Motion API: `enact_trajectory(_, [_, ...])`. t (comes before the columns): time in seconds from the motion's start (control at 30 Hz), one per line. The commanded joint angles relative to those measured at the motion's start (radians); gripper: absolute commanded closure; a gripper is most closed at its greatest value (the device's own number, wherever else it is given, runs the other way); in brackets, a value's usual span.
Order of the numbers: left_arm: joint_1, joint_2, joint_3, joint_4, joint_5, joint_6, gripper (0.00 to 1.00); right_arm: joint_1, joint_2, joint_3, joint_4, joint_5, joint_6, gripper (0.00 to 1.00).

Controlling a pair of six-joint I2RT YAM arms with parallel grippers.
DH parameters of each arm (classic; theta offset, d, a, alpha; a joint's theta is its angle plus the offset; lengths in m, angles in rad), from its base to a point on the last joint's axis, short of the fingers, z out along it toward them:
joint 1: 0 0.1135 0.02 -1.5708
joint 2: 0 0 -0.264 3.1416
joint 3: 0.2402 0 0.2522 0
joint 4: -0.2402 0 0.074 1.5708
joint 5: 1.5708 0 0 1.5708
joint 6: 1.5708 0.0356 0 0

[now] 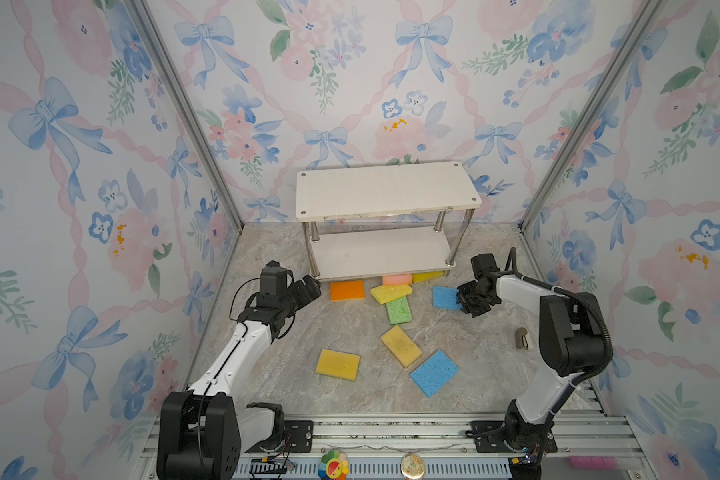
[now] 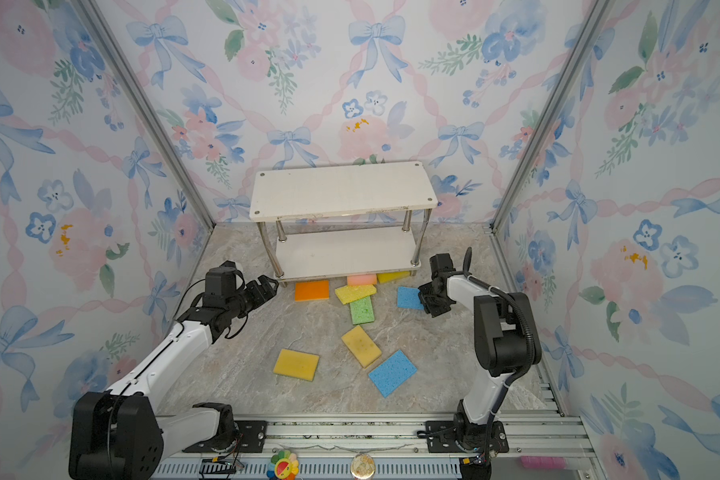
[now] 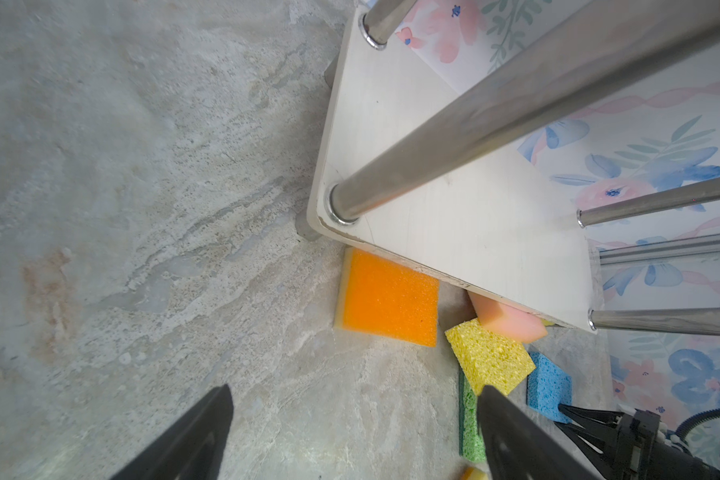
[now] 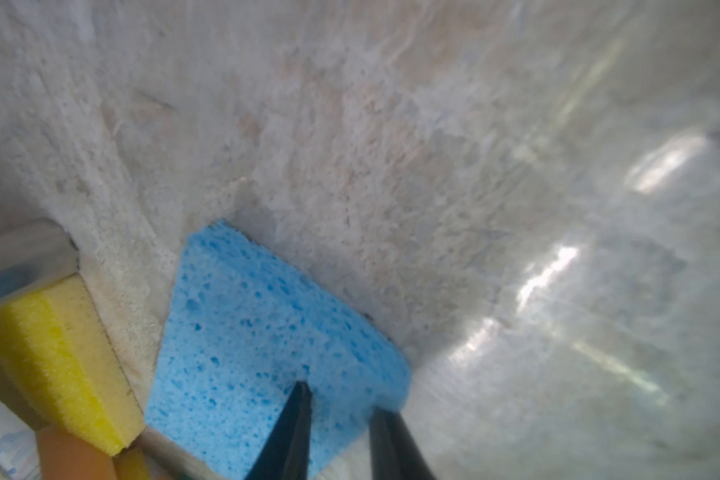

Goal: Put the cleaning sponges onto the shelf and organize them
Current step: 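Lower the right gripper onto the blue sponge and close on it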

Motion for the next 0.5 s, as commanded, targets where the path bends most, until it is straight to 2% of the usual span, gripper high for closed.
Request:
enact_trajectory(0.0, [0.008, -0.006, -0.016, -0.003, 0.012, 0.022, 0.06, -0.008, 0.024, 0.015, -0.031, 0.026, -0.021, 0.83])
enact_trajectory(0.17, [0.008, 0.002, -0.008, -0.003, 0.028, 0.017, 0.06, -0.011, -0.008, 0.029, -0.060, 0.039, -0.088, 1.00])
enact_trajectory(0.47, [0.008, -0.028, -0.003, -0.004, 0.106, 0.005, 0.07, 0.012, -0.126, 0.090, -0.130, -0.005, -0.331, 1.00])
